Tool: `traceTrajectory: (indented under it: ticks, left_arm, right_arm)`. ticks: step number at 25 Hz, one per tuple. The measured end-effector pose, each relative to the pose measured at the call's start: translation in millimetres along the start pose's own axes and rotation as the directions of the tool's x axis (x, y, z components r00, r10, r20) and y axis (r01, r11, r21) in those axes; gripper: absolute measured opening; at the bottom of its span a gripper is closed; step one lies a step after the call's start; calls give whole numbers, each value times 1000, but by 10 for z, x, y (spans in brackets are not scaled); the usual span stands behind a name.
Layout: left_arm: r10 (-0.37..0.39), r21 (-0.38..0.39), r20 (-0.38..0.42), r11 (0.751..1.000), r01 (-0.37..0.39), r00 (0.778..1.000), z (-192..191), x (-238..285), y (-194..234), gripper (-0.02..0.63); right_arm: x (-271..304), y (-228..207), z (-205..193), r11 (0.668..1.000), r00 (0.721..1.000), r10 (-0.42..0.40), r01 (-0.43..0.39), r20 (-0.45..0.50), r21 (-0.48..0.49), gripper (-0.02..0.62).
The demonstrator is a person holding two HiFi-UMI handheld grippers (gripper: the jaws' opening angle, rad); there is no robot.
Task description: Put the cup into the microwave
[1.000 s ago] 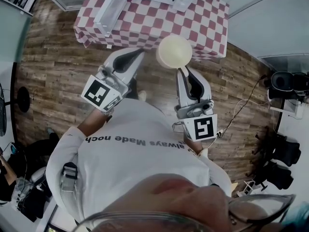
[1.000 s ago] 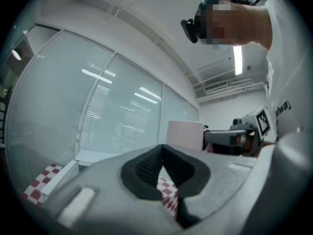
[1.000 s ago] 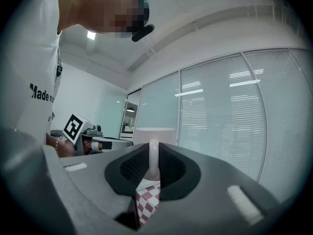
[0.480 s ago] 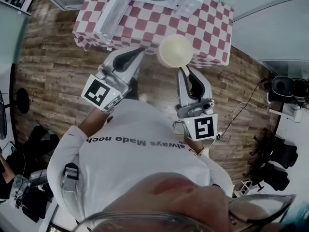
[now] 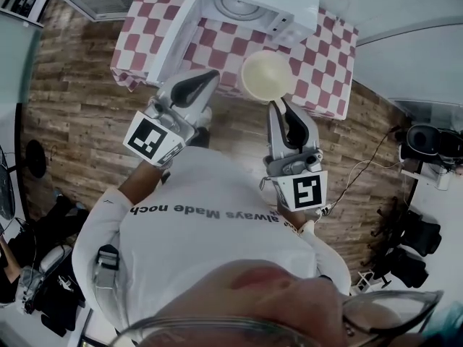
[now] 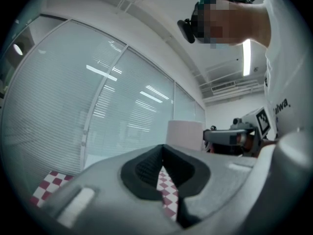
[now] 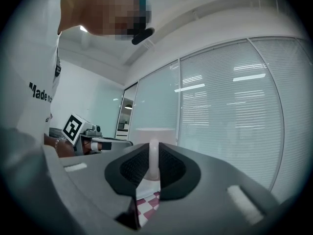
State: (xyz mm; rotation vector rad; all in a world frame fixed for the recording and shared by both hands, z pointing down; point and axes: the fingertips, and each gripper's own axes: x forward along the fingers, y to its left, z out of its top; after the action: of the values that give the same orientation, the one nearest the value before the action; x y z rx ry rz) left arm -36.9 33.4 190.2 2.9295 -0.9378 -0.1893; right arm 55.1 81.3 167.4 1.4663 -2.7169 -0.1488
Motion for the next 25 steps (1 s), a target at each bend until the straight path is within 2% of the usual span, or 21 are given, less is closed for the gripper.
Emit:
traceTrajectory:
  ticks: [3,7,11,15,25]
  left_arm:
    - [-13,1,-2,1000,13,1000,40,113,306,5]
    - [-24,-5,-4,1000,24,1000,64,230,663,5]
    - [-38,-9,-3,999,38,999,52,347,933,3]
    - [-52,-13,-9,999,52,999,35,446,1105,3]
    - [-65,-31,-14,997,65,998,-29,770,1429,5]
  right_arm:
    - [356,-99,54,999,1000,-25,24,17,26,38]
    - [713,-171,14,1000,1000,-8,8,3,0,40]
    - [983,-263,8,1000,1000,-28,28,12,7,40]
    - [1194,-354,2,998,998,-56,55,22,32,38]
    - [1497,-626,-191,999,999,-50,50,-10,19,39]
